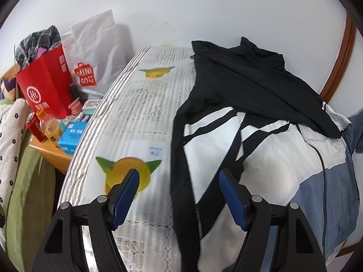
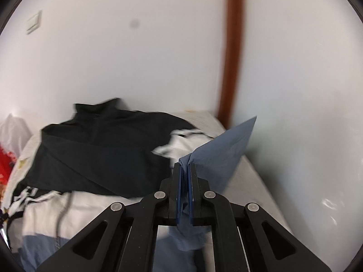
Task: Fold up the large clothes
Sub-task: 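Lift the blue sleeve and lay it across the jacket body, then release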
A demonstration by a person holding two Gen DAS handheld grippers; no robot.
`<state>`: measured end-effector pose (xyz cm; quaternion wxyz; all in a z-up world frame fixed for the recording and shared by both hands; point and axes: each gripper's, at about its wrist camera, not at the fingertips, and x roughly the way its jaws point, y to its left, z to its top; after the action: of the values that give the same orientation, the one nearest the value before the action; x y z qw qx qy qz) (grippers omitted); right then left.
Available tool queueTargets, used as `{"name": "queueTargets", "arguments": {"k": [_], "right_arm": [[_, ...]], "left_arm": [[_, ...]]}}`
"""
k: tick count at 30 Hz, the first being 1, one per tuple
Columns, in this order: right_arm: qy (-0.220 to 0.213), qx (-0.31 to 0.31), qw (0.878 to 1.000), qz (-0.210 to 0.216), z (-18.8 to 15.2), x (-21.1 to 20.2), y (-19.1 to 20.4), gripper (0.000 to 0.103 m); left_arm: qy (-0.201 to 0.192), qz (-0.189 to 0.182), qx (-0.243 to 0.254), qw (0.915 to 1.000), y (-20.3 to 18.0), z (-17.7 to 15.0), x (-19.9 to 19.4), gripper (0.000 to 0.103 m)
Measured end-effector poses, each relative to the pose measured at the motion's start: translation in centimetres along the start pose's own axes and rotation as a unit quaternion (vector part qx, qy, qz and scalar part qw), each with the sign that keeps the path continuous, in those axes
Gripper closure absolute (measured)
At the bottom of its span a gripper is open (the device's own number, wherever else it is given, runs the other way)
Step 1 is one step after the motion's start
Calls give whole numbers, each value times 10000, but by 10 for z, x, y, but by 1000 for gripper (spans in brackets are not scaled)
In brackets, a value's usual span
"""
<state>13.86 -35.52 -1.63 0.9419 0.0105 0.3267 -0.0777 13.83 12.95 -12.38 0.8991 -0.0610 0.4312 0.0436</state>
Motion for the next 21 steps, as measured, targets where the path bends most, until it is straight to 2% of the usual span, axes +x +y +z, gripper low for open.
{"name": "queueTargets", "arguments": {"k": [7,12,17,21], "right_arm": [[-46,-633,9953,727,24,25,101,99],[-50,-1163,9852,1260,31,40,174,99],[-146,-1756,9713,1598,19,64,239,99],[206,-1942,9650,1749,6,99,269,98]], "left_arm": [[42,-102,-200,9997,17,-2,6,32],[47,-161,-315,9994,22,0,11,32],[98,-167,-372,9991,27,2,17,32],[90,-165,-374,9991,30,5,16,32]]}}
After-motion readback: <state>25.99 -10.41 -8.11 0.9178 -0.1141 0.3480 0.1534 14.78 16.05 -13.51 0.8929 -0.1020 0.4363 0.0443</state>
